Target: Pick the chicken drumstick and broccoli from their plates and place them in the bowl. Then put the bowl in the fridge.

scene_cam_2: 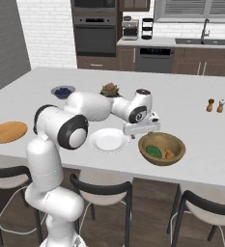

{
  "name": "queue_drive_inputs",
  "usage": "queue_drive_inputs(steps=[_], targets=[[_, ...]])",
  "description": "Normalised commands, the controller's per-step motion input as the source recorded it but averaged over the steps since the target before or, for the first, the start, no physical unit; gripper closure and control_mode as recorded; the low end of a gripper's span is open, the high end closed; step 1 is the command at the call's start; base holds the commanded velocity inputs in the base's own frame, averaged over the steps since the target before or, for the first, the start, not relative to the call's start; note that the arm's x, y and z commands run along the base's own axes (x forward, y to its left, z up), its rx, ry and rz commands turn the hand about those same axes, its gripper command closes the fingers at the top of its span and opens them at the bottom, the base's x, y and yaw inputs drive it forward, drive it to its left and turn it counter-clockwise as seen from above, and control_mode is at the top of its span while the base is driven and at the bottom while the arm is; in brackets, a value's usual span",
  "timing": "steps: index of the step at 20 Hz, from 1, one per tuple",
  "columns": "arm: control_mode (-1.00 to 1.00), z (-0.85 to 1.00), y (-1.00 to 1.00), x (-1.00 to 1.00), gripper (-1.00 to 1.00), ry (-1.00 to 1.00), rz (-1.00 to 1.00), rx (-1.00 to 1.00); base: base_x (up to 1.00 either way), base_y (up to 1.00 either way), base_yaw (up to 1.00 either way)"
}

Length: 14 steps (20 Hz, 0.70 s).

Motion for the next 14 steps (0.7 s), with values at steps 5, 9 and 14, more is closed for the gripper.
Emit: queue_drive_inputs(steps=[5,9,14], targets=[[-1.0,0.0,-0.01,0.57,-1.0,0.1,-0.1,-0.06,0.0,0.0,0.0],[-1.0,-0.04,-0.1,0.3,-1.0,0.15,-0.22,-0.07,0.0,0.0,0.0],[-1.0,-0.05,-0.15,-0.03,-1.0,0.05,-0.32,-0.02,0.0,0.0,0.0]])
